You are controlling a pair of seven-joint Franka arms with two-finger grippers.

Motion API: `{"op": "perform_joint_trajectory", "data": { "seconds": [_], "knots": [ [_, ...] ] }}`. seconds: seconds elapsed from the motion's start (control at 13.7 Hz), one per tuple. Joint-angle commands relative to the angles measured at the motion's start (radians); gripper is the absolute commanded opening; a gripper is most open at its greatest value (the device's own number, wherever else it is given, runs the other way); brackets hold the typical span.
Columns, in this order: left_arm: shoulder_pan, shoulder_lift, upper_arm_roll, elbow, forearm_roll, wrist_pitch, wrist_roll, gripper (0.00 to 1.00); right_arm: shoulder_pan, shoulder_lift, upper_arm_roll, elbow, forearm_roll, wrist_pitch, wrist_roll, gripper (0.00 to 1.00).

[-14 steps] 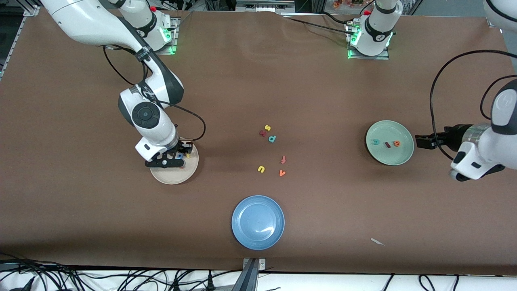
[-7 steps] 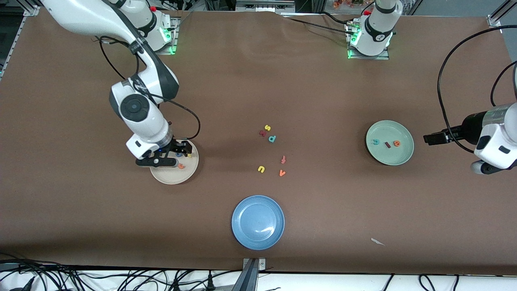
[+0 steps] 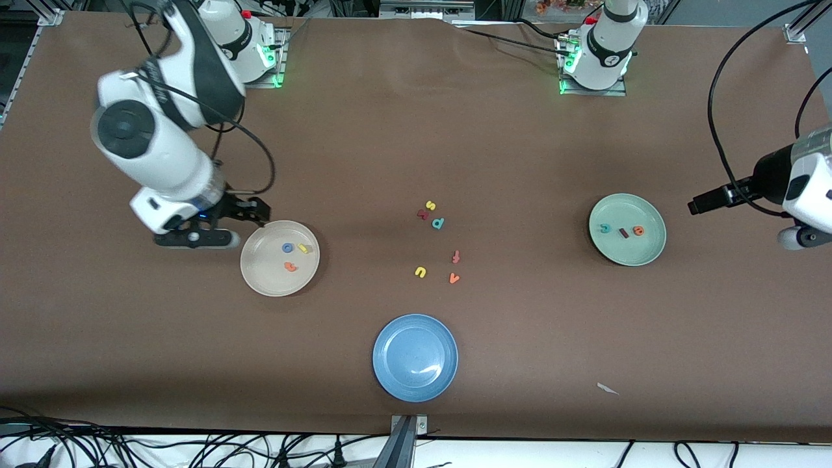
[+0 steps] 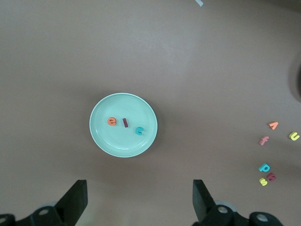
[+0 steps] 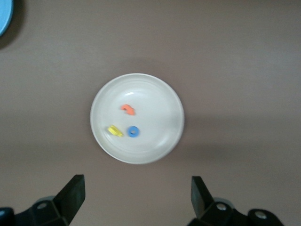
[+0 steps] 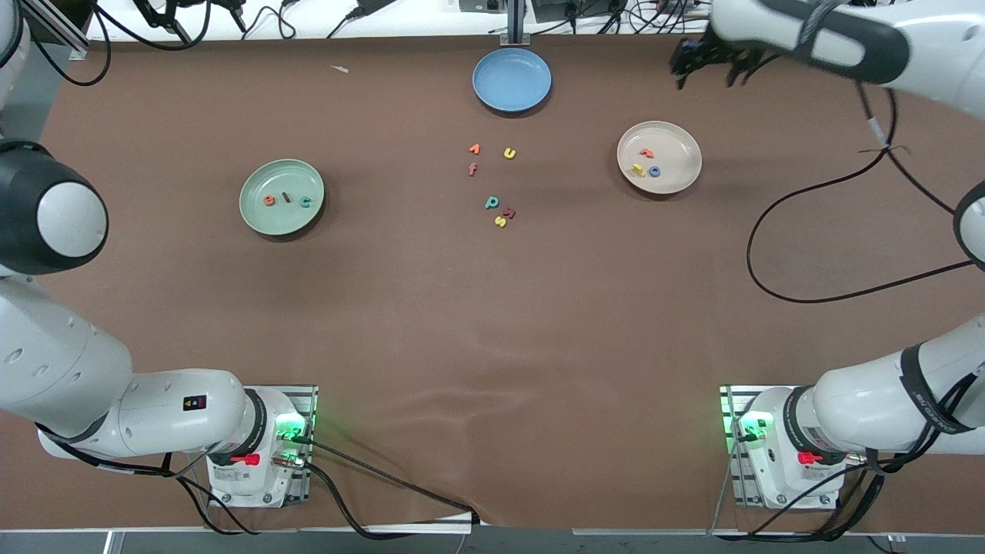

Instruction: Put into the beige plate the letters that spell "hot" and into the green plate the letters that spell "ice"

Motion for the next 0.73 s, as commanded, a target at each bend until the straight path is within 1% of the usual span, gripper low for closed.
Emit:
{"op": "perform_joint_trajectory", "data": {
  "seconds": [0.0, 0.22, 0.37, 0.44, 0.51, 0.58, 0.66],
  "knots": [
    [-0.028, -0.109, 0.027, -0.113, -0.033, 0.049, 0.026, 0.99, -0.004, -0.061, -0.105, 0.046, 0.063, -0.123, -0.182, 1.0],
    [-0.062, -0.142, 0.035, -0.119, -0.033, 0.049, 0.025, 0.99, -0.003, -0.136, -0.201, 0.051, 0.069, -0.204, -0.261, 1.0],
    [-0.143, -0.157, 0.127, -0.122, -0.056, 0.047, 0.026, 0.99, -0.003, -0.165, -0.239, 0.053, 0.067, -0.217, -0.264, 1.0],
    [-0.139, -0.172, 0.129, -0.134, -0.064, 0.047, 0.026, 0.99, -0.003, -0.175, -0.253, 0.053, 0.06, -0.217, -0.267, 1.0],
    [-0.11, -0.18, 0.118, -0.14, -0.065, 0.047, 0.049, 0.99, -0.003, -0.175, -0.267, 0.056, 0.06, -0.223, -0.267, 1.0],
    [-0.072, -0.182, 0.068, -0.142, -0.064, 0.047, 0.077, 0.99, -0.003, -0.175, -0.268, 0.066, 0.06, -0.227, -0.268, 1.0],
    [-0.056, -0.18, 0.049, -0.142, -0.059, 0.047, 0.081, 0.99, -0.004, -0.169, -0.267, 0.075, 0.058, -0.238, -0.276, 1.0]
  ]
}}
